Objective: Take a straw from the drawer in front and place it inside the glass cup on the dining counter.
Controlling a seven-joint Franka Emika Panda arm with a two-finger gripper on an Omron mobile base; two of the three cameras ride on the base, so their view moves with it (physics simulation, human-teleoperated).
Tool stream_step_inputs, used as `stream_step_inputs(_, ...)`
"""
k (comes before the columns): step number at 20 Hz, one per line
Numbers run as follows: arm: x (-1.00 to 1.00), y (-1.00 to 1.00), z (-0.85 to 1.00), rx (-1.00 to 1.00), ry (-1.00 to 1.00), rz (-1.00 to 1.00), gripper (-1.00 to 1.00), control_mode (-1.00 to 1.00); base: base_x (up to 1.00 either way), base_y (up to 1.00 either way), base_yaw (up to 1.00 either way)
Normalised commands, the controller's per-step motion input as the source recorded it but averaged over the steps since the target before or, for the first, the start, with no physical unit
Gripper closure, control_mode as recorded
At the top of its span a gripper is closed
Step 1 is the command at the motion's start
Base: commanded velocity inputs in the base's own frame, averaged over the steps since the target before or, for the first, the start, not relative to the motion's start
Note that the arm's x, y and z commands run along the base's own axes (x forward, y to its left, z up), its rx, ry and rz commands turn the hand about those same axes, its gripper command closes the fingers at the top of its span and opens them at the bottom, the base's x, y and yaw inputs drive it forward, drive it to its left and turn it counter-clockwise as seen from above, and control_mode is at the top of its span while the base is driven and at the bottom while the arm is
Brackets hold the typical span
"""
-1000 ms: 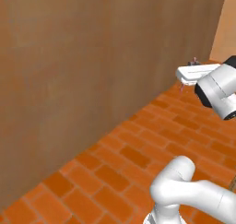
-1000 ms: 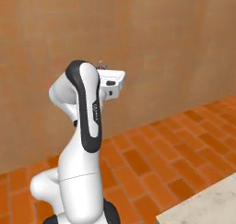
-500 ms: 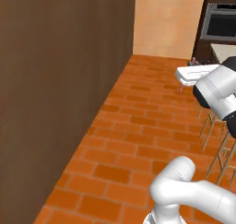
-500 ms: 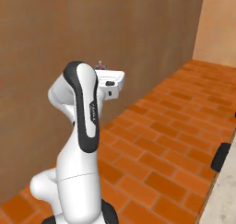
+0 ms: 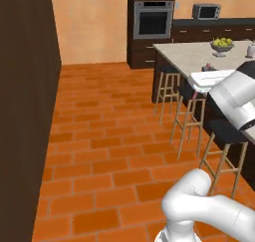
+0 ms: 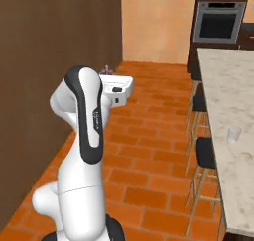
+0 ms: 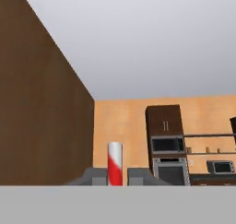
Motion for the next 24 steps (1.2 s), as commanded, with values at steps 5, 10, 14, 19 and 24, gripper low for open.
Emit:
stream_step_inputs(5,0.00,0.00,0.00,0.00,0.00,0.00,1.00,1.00,0.70,0.30,-0.71)
stream_step_inputs(10,0.00,0.00,0.00,0.00,0.00,0.00,1.00,1.00,0.66,0.31,-0.72)
stream_step_inputs(14,0.00,0.00,0.00,0.00,0.00,0.00,1.00,1.00,0.65,0.47,-0.73)
stream_step_inputs(19,0.00,0.00,0.00,0.00,0.00,0.00,1.00,1.00,0.66,0.52,-0.71)
stream_step_inputs(24,0.00,0.00,0.00,0.00,0.00,0.00,1.00,1.00,0.47,0.51,-0.74)
